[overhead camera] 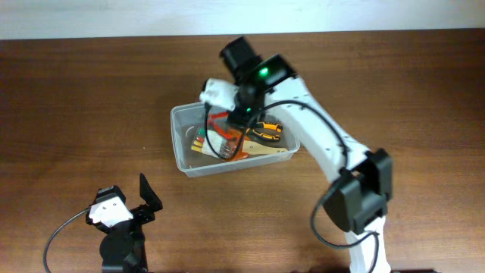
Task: Pack container
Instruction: 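Carry the red pliers into the container and release them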
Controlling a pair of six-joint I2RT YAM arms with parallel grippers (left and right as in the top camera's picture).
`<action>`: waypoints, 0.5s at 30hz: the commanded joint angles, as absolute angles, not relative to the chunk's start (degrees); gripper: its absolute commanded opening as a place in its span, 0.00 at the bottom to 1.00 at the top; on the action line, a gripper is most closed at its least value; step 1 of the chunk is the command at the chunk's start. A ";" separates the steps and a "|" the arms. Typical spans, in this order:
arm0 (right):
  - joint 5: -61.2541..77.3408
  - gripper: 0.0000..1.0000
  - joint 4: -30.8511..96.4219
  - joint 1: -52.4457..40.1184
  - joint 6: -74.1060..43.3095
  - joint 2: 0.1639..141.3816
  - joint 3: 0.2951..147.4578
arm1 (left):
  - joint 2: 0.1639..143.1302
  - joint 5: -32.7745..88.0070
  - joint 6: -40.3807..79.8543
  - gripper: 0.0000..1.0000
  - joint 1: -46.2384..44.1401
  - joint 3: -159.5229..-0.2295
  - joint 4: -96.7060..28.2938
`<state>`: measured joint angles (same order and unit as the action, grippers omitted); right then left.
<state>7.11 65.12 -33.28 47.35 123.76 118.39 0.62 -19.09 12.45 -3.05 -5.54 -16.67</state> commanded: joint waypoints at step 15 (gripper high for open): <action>16.10 0.04 60.69 -36.51 57.43 130.67 116.88 | 0.34 -19.33 11.94 0.99 -3.27 -5.32 -16.71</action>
